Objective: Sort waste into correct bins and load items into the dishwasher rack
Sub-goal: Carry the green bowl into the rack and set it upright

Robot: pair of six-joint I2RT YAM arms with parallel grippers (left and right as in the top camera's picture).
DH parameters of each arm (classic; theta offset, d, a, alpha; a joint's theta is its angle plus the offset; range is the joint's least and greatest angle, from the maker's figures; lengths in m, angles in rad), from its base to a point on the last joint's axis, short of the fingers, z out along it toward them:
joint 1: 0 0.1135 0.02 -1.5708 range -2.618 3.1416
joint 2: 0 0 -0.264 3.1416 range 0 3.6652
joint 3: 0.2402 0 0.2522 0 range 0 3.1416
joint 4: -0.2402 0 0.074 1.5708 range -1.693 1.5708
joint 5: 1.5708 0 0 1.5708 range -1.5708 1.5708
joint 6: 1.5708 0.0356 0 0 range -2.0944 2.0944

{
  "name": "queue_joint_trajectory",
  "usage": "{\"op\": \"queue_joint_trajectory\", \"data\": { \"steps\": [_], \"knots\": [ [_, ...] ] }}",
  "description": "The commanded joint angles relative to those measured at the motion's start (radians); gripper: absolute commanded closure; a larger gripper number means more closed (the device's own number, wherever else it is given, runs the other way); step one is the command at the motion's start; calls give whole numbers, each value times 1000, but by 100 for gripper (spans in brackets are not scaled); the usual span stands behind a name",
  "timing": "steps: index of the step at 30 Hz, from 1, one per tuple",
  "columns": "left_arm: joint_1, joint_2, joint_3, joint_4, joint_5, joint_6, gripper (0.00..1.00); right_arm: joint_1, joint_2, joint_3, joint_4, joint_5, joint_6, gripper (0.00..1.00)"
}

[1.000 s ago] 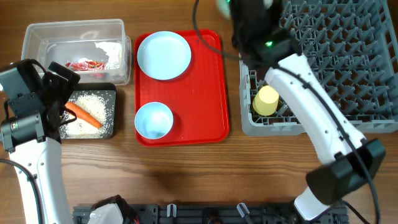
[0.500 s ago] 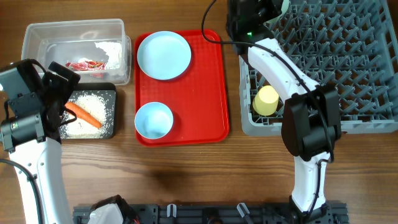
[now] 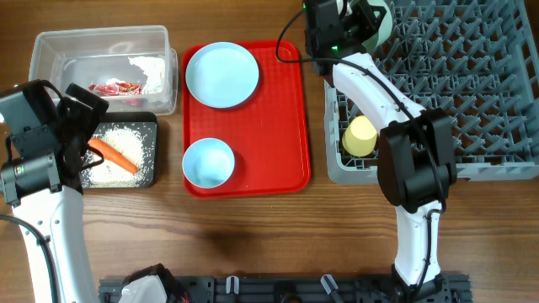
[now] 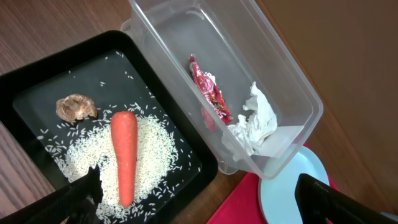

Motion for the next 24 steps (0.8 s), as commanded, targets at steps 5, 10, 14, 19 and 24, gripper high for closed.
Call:
{"op": "queue_joint_trajectory", "data": {
  "steps": [5, 10, 14, 19, 24],
  "knots": [
    [-4, -4, 7, -1, 12, 15, 0, -12, 22, -1, -1, -18, 49, 96],
    [-4, -4, 6, -1, 12, 15, 0, -11, 31, -1, -10, -21, 49, 96],
    [-4, -4, 6, -1, 12, 15, 0, -14, 44, -1, -20, -21, 46, 96],
    [-4, -4, 6, -1, 12, 15, 0, -9, 45, -1, -21, -15, 45, 96],
    [-4, -4, 6, -1, 12, 15, 0, 17, 45, -1, -28, 8, 46, 96]
  ]
}}
